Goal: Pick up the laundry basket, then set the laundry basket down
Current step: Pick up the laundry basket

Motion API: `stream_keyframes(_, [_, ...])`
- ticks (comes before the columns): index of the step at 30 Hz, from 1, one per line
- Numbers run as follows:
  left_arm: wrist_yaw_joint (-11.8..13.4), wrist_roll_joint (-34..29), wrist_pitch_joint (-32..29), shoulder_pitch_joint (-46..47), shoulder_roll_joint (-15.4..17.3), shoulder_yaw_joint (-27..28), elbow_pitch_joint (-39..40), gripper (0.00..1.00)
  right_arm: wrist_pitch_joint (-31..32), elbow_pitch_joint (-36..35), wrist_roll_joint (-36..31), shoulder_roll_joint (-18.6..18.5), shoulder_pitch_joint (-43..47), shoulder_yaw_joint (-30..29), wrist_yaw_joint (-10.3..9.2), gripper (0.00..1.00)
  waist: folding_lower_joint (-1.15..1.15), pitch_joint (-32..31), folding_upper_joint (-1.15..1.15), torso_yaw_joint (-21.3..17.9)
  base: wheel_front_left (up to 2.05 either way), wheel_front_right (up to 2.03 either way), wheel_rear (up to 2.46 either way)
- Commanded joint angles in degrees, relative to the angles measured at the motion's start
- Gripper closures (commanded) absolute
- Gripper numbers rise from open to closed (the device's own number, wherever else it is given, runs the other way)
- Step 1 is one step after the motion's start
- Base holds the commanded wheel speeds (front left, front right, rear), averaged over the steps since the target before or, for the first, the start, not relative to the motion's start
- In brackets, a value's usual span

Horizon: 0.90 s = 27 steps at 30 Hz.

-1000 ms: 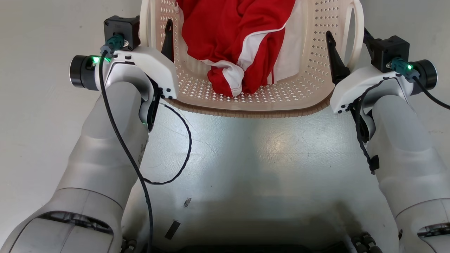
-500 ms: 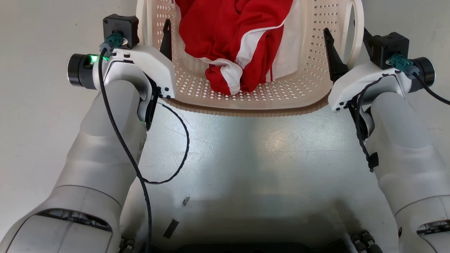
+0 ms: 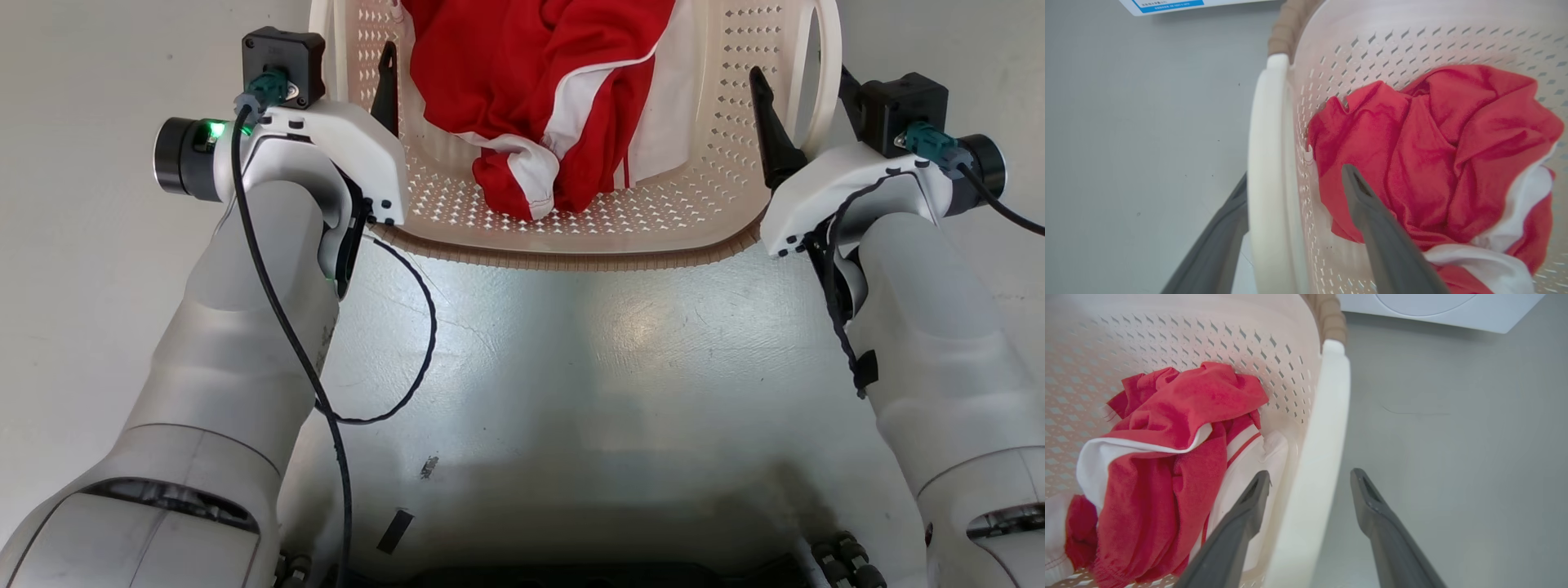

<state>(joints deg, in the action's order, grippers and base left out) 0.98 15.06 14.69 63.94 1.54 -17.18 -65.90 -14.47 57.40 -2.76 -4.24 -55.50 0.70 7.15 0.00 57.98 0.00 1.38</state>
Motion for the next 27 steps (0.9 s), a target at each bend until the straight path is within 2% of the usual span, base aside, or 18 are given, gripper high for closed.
stream_keyframes(1, [-0.2,-0.3,0.3,-0.7,1.7,0.5,0.2,0.02,-0.5,0.1,0.7,1.4,1.4,1.2,0.34,0.22,0.00,0.0,0.00,0.0,0.00,0.00,0.00])
stream_keyframes(2, [-0.3,-0.3,0.3,-0.6,1.7,0.4,0.1,0.44,-0.5,0.9,1.1,1.4,1.3,1.4,0.34,0.95,0.00,0.0,0.00,0.0,0.00,0.00,0.00])
stream_keyframes(3, [-0.4,-0.4,0.3,-0.6,1.7,0.3,-0.2,1.00,-0.5,1.5,1.6,1.4,1.1,1.7,0.34,1.00,0.00,-0.1,0.00,0.0,0.00,0.00,0.00])
stream_keyframes(14, [-0.1,-0.5,0.3,-0.8,1.5,-0.6,-0.6,1.00,-0.5,5.8,3.6,1.4,-0.1,2.9,0.34,1.00,0.00,-1.5,0.00,0.0,0.00,0.00,0.00])
stream_keyframes(27, [-1.0,-0.1,0.3,-5.3,1.4,-2.7,-4.4,1.00,0.8,10.9,9.5,1.4,1.2,9.1,0.34,1.00,0.00,-9.1,0.00,-1.4,0.00,0.00,0.00])
